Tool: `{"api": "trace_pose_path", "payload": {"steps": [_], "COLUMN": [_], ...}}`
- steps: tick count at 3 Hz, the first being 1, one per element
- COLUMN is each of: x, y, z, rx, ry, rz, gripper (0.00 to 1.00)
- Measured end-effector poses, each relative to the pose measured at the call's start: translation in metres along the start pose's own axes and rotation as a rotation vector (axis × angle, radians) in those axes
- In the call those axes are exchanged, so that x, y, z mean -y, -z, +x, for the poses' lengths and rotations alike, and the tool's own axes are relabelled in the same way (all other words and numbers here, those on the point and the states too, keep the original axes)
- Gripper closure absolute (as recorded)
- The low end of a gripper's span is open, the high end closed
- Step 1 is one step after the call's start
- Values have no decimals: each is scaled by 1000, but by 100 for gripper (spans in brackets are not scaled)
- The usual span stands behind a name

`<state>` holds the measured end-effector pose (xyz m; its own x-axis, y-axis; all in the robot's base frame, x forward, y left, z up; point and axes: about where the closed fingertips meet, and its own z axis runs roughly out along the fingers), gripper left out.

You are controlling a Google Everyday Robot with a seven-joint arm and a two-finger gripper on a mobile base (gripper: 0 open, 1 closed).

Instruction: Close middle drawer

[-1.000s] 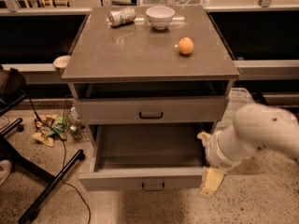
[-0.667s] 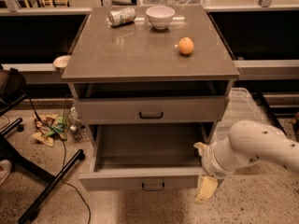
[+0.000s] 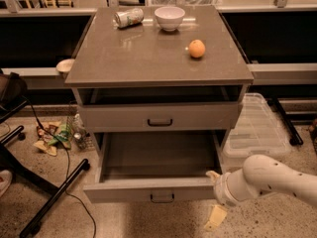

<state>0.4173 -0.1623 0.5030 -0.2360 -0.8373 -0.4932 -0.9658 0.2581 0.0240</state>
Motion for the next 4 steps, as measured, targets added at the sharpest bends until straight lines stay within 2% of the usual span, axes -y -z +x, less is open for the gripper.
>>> {"api": "trace_pose_path", "payload": {"steps": [1,2,3,4], "x": [-2,-4,0,0], "y": [-25,-41,-50,-51], "z": [27,50,66,66], "rx": [27,37,40,40], "ry": [-54,-98,-132,-132], "rz": [-18,-30,-33,-34], "gripper": [19,42,66,89]}}
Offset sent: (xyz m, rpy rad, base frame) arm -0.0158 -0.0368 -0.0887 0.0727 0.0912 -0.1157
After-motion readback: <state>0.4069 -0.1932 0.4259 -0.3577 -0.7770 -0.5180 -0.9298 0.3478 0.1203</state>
